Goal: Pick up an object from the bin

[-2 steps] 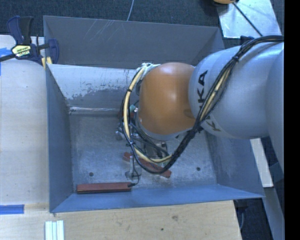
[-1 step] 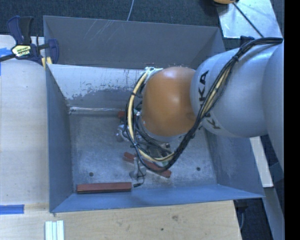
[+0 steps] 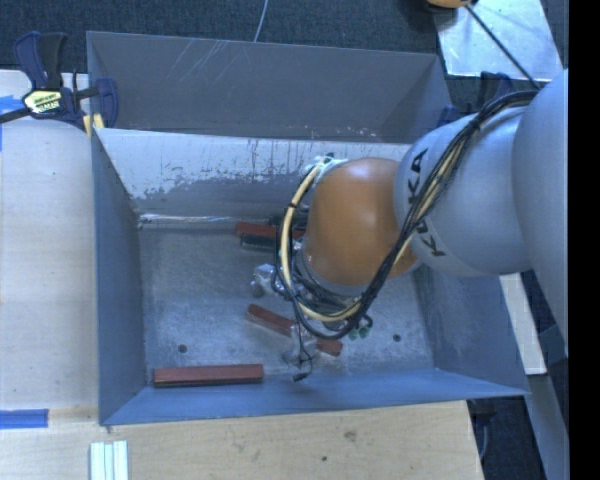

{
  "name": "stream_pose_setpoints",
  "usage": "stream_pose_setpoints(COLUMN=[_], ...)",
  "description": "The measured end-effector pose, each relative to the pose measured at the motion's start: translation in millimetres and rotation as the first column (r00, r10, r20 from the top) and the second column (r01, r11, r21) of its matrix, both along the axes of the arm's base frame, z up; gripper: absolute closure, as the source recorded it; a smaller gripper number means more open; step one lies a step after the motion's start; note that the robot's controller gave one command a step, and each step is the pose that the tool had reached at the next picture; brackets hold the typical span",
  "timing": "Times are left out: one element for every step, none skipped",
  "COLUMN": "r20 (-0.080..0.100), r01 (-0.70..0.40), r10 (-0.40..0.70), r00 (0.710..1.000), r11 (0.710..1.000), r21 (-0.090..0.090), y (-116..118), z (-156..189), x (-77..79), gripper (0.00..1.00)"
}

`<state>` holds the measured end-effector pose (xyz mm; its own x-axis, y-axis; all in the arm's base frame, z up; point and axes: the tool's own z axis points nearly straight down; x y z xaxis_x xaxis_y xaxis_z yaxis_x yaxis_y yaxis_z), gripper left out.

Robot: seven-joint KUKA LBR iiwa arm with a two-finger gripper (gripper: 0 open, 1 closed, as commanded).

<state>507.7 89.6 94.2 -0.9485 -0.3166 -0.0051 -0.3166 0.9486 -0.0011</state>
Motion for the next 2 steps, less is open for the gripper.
stream_pose_setpoints(r20=[-0.001,-0.001], r01=[-0.362,-0.36], r10=[0.362,0.36], r00=[0.932,0.933], r11=[0.932,0.933], r21=[-0.001,0.0], y=[-13.5,-13.5], z=[-20.3,-20.3], x=[9.9,9.9], gripper=[1.0,1.0])
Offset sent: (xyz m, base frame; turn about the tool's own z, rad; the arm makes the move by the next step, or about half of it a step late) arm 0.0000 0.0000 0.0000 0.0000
